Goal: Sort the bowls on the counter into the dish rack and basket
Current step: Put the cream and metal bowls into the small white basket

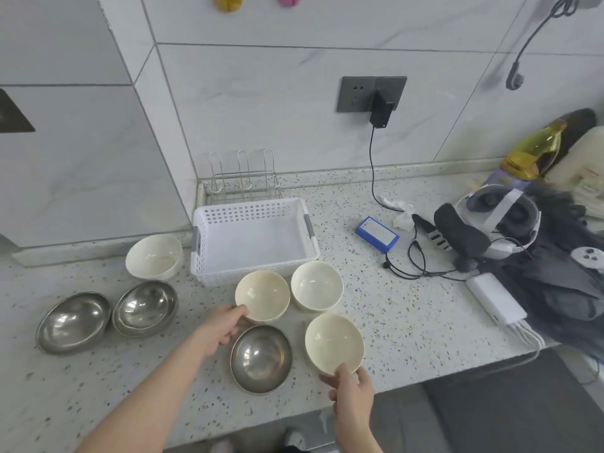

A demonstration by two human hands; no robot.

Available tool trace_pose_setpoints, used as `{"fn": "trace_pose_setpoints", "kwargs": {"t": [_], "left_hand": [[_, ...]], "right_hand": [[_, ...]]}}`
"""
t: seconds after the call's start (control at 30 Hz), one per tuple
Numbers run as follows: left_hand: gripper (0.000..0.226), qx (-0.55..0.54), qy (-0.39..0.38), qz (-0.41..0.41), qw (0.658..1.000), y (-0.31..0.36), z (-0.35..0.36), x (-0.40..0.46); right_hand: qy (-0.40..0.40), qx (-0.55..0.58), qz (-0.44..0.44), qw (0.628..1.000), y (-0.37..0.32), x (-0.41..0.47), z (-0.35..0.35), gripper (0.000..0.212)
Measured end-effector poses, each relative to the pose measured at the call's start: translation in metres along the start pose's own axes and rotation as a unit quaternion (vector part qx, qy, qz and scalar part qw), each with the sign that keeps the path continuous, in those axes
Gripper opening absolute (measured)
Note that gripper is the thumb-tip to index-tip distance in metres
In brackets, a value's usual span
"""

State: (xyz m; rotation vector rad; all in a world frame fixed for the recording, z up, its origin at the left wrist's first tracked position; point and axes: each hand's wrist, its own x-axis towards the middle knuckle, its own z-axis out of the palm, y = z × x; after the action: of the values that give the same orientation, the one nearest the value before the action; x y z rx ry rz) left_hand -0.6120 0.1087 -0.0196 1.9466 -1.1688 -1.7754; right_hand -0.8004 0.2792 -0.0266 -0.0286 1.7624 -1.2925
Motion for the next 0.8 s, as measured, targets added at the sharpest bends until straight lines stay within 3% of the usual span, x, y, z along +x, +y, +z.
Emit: {"fn": "trace_pose_setpoints", "kwargs": {"t": [0.3, 0.47, 0.67, 0.8], "left_hand": [[0.013, 0.055, 0.064, 0.057, 0.995, 0.016, -0.020, -0.035], [0.017, -0.018, 0.072, 0.078, 0.994, 0.021, -0.044, -0.040], [0.021, -0.135, 0.079, 0.090, 0.984, 0.034, -0.079, -0.035], [0.018, -0.170, 0.114, 0.100, 0.974, 0.042, -0.096, -0.027]], "right_hand": [[0.037, -0.001, -0.026, 0.999, -0.017, 0.004, -0.008, 0.033], [0.047, 0.020, -0.093, 0.994, -0.031, 0.007, 0.008, 0.035], [-0.020, 0.010, -0.175, 0.984, -0.076, 0.020, 0.057, 0.023], [-0.045, -0.055, -0.214, 0.974, -0.105, 0.034, 0.105, 0.036]]}}
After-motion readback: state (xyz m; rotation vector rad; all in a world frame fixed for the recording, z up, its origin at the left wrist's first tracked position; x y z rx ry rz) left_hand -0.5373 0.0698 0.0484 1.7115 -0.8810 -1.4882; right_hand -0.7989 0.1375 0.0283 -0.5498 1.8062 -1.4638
